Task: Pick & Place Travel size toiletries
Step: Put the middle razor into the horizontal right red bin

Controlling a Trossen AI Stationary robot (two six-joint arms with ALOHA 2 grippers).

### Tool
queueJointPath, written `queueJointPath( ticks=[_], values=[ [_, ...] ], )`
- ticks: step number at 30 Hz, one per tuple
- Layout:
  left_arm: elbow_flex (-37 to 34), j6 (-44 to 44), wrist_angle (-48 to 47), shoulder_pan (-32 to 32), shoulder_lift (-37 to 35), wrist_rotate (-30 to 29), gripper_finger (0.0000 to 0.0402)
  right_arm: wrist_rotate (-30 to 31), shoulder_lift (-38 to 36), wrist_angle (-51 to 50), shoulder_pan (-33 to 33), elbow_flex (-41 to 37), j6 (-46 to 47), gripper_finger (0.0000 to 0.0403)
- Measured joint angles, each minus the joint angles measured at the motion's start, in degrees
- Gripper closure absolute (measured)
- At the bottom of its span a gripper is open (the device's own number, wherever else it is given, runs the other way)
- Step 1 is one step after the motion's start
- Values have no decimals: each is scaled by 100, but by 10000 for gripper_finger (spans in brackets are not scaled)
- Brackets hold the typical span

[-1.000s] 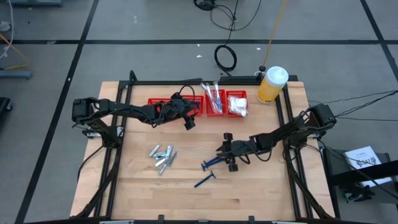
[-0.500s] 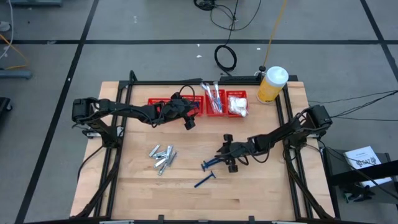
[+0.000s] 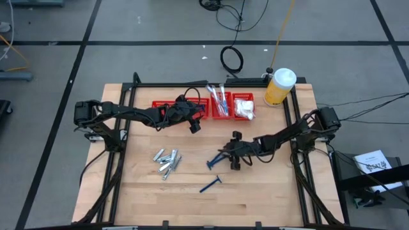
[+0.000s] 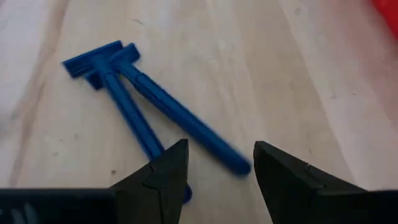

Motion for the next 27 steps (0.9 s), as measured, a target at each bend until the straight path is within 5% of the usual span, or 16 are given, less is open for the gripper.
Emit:
queueJointPath(
  ticks=[12,27],
  values=[
    [0,0,1,0,0,0,121,-1036,10,-124,45,-9,-171,232],
    [-2,0,-4,0,0,0,123,-889,-328,374,437,-17,-130,232]
  ],
)
